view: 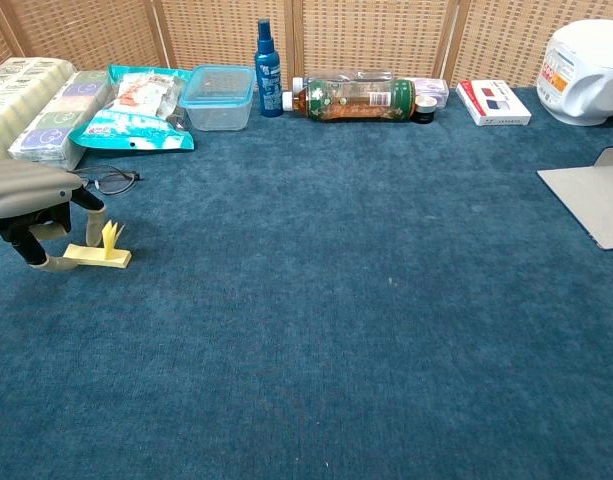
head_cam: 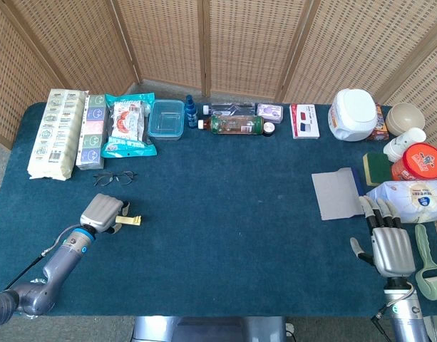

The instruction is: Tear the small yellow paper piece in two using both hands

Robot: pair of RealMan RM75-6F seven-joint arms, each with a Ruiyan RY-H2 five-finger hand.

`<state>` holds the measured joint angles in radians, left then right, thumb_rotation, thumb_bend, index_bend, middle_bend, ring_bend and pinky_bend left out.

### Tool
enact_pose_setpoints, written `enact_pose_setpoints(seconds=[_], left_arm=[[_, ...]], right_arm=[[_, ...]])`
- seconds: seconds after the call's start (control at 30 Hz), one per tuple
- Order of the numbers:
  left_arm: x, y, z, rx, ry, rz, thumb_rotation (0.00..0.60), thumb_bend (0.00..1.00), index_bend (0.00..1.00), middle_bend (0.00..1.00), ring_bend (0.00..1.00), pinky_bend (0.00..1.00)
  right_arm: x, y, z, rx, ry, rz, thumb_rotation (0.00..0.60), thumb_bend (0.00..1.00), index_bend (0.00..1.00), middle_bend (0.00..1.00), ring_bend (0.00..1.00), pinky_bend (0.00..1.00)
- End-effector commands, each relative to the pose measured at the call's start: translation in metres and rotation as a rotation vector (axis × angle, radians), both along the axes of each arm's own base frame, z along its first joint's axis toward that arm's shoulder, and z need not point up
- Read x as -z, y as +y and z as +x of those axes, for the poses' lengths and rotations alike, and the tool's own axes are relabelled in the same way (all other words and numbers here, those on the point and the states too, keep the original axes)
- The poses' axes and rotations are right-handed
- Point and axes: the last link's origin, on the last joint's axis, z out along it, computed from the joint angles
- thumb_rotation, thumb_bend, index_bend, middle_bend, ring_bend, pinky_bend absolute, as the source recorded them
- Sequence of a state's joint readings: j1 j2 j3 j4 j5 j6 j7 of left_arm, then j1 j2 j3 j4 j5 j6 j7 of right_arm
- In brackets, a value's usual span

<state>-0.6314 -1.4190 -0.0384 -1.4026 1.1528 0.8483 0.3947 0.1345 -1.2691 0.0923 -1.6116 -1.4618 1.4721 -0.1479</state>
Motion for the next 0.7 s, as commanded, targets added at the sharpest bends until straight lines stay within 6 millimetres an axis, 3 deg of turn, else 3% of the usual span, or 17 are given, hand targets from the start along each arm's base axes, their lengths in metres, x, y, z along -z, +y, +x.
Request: enact_pose_setpoints(seconds=[0.03,0.47,0.7], left_arm=[[0.001,0.0,0.0,0.0,0.002,0.0,0.6,0.28,0.47,0.93,0.99,0.93],[-0.001,0.001,0.0,0.001,0.017,0.006,0.6,0.37,0.58,0.96,1.0,0.95],[-0.021,0.001,0.01,0.045,-0.003,0.007,0.6,0.4,0.64,1.0,1.0,0.96]], right_arm=[[0.0,0.0,0.0,0.002,-0.001,0.0,0.6,0.34,0.0,0.14,0.01,0.03],[-0.003,0.002,-0.003,0.006,-0.028,-0.012,0.6,0.34,0.0,0.14,0.01,0.03],[-0.001,0.001,-0.001,-0.001,-0.053,0.007,0.6,0.34,0.0,0.14,0.01,0.03]])
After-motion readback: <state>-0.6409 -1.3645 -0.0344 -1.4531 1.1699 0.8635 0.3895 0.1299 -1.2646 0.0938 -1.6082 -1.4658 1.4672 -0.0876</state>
